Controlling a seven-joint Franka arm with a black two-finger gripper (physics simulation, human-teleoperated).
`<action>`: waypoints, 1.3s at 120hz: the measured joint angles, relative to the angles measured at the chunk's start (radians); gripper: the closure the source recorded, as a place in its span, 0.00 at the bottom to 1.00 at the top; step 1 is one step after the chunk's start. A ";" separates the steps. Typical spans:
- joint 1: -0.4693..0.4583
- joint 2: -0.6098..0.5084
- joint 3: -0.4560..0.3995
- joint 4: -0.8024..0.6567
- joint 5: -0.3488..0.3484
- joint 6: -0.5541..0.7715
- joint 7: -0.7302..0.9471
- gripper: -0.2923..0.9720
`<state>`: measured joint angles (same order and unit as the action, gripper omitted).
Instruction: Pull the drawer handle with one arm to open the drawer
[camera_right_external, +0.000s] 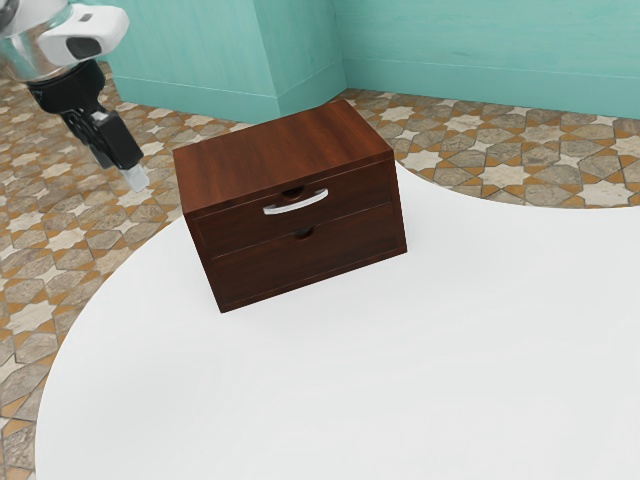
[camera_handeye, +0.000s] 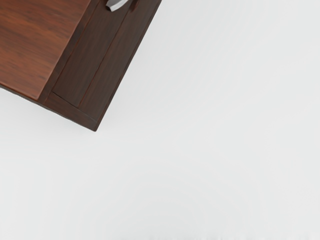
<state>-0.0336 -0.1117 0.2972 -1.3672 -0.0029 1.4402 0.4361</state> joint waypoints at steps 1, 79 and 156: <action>0.000 0.006 0.000 0.001 0.001 -0.001 0.006 0.23; -0.014 0.487 -0.019 0.420 -0.051 -0.008 0.344 0.23; -0.059 0.815 0.012 0.749 0.110 -0.040 0.382 0.27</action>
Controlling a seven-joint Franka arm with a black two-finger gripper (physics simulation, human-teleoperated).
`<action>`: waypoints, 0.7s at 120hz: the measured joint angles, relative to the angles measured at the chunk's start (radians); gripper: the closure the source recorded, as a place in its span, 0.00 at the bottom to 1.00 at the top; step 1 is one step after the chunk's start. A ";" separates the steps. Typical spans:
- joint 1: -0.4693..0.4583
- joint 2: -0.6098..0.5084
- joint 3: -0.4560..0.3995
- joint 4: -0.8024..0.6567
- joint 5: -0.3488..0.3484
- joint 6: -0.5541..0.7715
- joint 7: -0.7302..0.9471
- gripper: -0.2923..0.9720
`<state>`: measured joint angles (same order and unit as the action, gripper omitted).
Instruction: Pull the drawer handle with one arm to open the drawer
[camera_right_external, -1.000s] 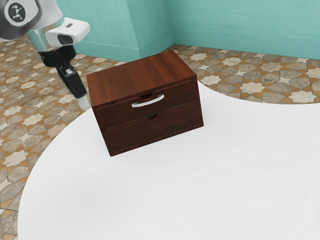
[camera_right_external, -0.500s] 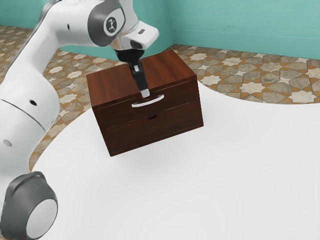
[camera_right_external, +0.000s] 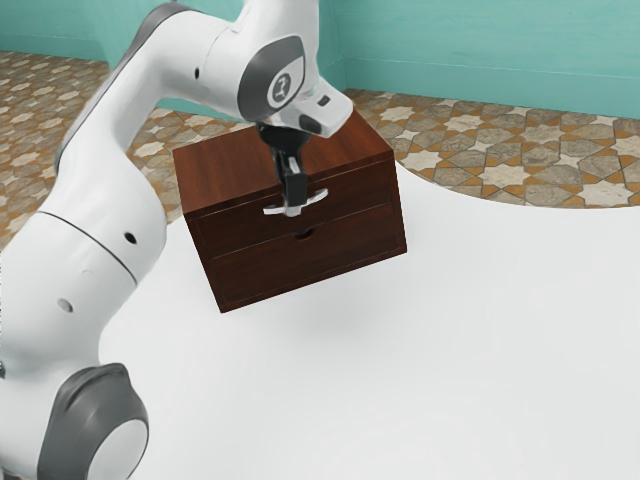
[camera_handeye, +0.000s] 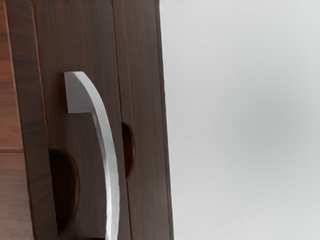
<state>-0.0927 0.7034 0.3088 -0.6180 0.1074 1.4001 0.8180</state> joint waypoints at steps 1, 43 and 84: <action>-0.001 0.000 0.000 0.000 -0.003 -0.001 -0.003 0.29; 0.034 0.035 0.023 0.005 -0.043 0.023 -0.088 0.64; -0.004 0.068 0.031 -0.006 -0.045 0.044 -0.132 0.70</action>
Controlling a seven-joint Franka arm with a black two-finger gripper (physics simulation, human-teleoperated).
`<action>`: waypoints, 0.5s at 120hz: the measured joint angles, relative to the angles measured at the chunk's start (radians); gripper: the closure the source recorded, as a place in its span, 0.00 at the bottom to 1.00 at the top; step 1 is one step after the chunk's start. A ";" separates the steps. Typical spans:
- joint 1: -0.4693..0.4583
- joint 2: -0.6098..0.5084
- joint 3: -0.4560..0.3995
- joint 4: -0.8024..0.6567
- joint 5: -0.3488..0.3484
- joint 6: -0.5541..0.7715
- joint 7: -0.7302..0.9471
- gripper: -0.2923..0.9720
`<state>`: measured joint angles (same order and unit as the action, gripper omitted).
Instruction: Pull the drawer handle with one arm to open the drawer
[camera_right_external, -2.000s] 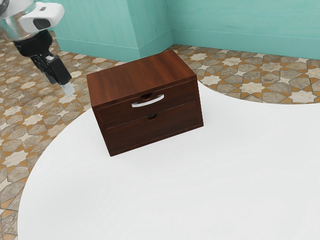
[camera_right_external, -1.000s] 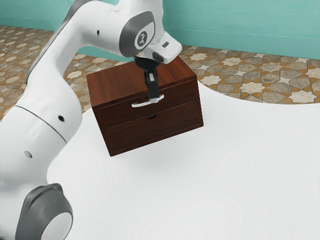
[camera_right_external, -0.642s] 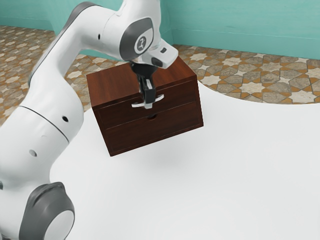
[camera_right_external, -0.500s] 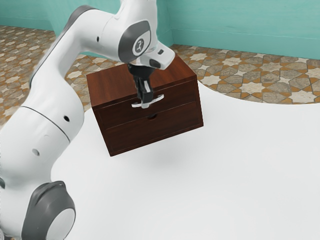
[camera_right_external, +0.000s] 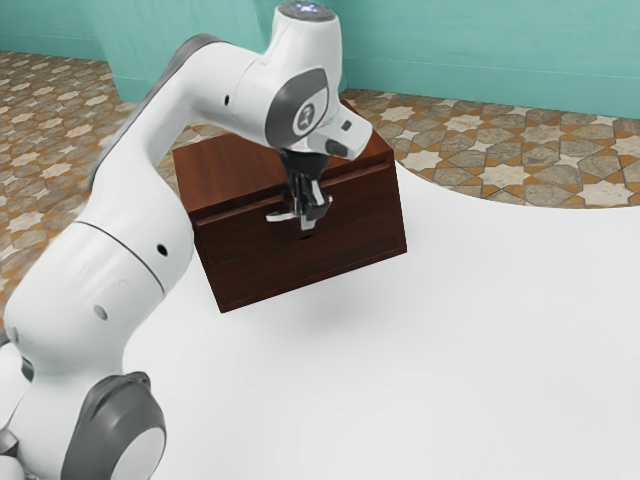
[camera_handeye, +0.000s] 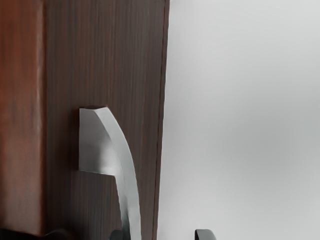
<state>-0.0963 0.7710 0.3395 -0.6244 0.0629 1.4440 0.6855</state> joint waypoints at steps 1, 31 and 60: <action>-0.003 -0.001 0.001 -0.002 0.000 0.000 -0.001 0.70; -0.069 -0.143 -0.013 -0.217 -0.005 0.012 -0.023 0.76; -0.142 -0.213 0.016 -0.353 -0.008 0.038 -0.045 0.70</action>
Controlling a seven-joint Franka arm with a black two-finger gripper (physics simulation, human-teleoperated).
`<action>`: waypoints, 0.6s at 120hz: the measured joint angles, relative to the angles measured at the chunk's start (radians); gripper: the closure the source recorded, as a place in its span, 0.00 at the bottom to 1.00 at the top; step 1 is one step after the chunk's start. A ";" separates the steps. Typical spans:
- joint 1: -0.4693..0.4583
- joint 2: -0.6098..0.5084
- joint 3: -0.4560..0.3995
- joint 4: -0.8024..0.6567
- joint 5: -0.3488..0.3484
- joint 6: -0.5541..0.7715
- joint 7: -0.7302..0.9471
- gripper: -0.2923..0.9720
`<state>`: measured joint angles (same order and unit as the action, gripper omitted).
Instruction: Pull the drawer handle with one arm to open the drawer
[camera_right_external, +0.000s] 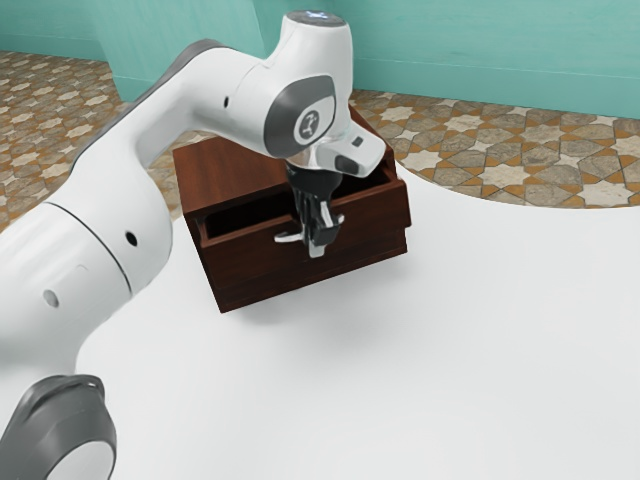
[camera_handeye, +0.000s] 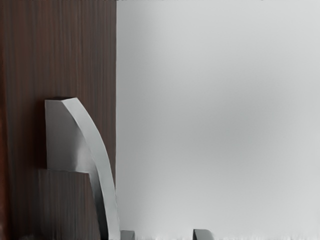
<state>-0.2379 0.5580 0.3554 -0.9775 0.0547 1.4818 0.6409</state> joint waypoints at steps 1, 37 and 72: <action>-0.002 -0.002 0.001 -0.003 0.000 0.000 -0.001 0.70; -0.124 -0.094 0.079 -0.139 -0.007 0.023 -0.027 0.71; -0.349 -0.100 0.271 -0.191 -0.021 0.046 -0.050 0.72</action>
<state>-0.5870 0.4576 0.6266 -1.1688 0.0334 1.5275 0.5907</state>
